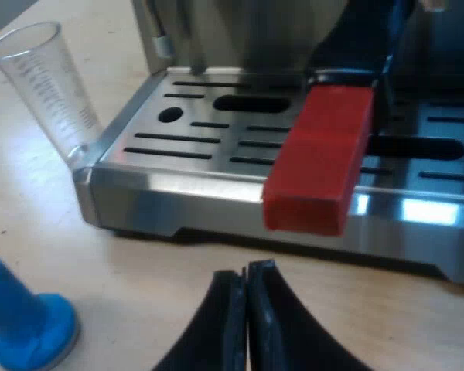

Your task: Grind coffee beans and then tamp

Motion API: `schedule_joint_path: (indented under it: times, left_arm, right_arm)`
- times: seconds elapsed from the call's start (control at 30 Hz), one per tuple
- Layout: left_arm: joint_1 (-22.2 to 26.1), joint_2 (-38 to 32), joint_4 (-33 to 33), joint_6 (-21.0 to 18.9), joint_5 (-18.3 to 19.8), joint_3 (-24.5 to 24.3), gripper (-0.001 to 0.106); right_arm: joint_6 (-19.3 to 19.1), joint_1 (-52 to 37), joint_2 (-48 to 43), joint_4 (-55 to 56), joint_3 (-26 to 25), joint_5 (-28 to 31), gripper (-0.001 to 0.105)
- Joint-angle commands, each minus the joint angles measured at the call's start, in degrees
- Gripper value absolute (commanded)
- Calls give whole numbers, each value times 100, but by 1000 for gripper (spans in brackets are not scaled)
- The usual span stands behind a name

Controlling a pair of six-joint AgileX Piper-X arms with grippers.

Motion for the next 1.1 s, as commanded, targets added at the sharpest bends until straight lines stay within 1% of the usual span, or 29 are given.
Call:
schedule_joint_path:
  times: [0.03,0.2,0.53,0.57,0.7,0.9,1.1]
  left_arm:
    - [-27,-3,-57,-15,-38,-10,57]
    - [-27,-3,-57,-15,-38,-10,57]
    - [-27,-3,-10,-29,-18,-10,57]
    - [-27,-3,-10,-29,-18,-10,57]
    - [-27,-3,-10,-29,-18,-10,57]
    - [-27,-3,-10,-29,-18,-10,57]
    - [-27,-3,-10,-137,-18,-10,57]
  right_arm:
    - [-73,10,47,-51,-5,86,0]
    - [-73,10,133,-166,-5,86,0]
    - [-73,10,223,-652,-5,323,0]
    - [-73,10,223,-657,-5,318,0]
    - [-73,10,223,-658,-5,647,0]
    - [-73,-6,328,-658,-5,726,0]
    - [-73,-6,518,-731,-5,847,0]
